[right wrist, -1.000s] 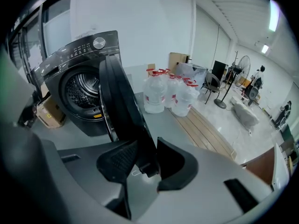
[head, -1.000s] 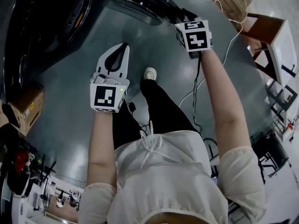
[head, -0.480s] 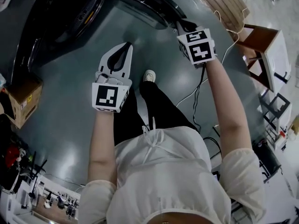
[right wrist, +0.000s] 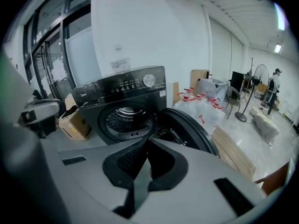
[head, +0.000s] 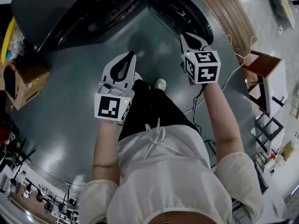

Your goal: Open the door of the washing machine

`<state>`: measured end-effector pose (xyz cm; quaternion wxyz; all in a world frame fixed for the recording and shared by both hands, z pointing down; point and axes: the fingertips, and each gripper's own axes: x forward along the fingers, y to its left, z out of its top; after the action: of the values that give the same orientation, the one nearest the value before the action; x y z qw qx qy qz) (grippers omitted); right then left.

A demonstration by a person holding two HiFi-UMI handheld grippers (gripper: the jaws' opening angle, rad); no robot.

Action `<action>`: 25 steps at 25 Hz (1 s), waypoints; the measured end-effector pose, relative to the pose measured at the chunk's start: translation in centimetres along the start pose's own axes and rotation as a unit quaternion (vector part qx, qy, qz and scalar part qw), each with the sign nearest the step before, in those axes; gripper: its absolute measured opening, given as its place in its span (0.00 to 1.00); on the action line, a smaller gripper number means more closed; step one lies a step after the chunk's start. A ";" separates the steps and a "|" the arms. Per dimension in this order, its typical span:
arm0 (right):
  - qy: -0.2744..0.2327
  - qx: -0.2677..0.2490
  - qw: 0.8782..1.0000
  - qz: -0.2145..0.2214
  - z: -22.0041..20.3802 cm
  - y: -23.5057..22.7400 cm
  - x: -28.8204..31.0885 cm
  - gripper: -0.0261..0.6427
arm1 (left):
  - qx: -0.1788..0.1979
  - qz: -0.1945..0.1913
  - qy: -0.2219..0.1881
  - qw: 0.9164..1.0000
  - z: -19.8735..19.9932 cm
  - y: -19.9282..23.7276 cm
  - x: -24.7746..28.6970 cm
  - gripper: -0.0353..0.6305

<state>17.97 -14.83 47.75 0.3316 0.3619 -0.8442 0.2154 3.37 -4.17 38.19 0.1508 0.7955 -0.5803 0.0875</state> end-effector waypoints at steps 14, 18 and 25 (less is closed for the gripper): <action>-0.131 -0.153 0.977 0.072 14.5 21.1 -1.1 0.05 | -0.008 0.139 -0.058 0.989 5.9 14.6 -15.9 0.09; -0.164 -0.185 0.962 0.116 17.9 25.4 -2.7 0.05 | 0.000 0.187 -0.055 0.981 7.8 16.5 -19.8 0.09; -0.226 -0.205 0.932 0.194 22.8 29.8 -6.5 0.05 | 0.010 0.281 -0.083 0.956 12.7 17.6 -25.0 0.09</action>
<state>-10.37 -6.31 23.71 0.1505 0.1544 -0.9764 0.0107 -21.61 8.97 20.84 0.0634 0.6060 -0.7901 0.0665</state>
